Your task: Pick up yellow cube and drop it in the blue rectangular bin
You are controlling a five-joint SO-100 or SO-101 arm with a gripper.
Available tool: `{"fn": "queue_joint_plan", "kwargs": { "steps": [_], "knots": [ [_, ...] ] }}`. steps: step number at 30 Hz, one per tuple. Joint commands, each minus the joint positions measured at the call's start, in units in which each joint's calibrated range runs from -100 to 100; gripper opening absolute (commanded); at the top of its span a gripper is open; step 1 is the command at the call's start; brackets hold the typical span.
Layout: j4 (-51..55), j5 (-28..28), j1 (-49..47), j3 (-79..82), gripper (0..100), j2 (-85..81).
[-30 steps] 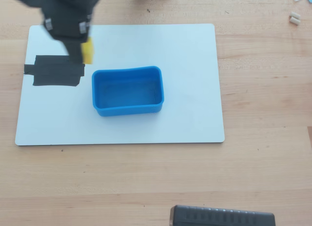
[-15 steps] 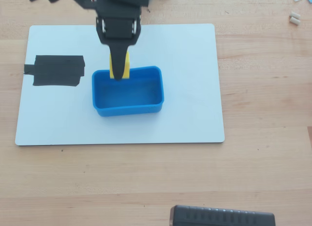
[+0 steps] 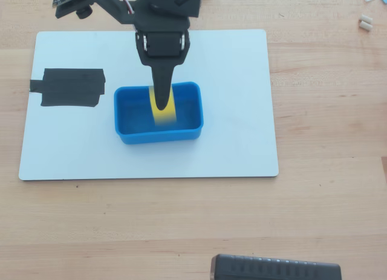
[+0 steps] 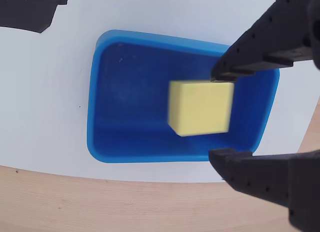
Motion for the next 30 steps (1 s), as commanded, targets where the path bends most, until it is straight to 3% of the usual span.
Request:
{"fn": "queue_joint_plan", "kwargs": {
  "steps": [1,6,14,30],
  "knots": [
    [0.8,-0.1,-1.0,-0.1,26,-4.2],
    [4.3,-0.3,-1.5,-0.9,25,-7.4],
    [9.8,-1.3,-1.7,7.5,0,-22.0],
    [1.4,-1.7,-6.9,39.3,0,-42.5]
  ]
}}
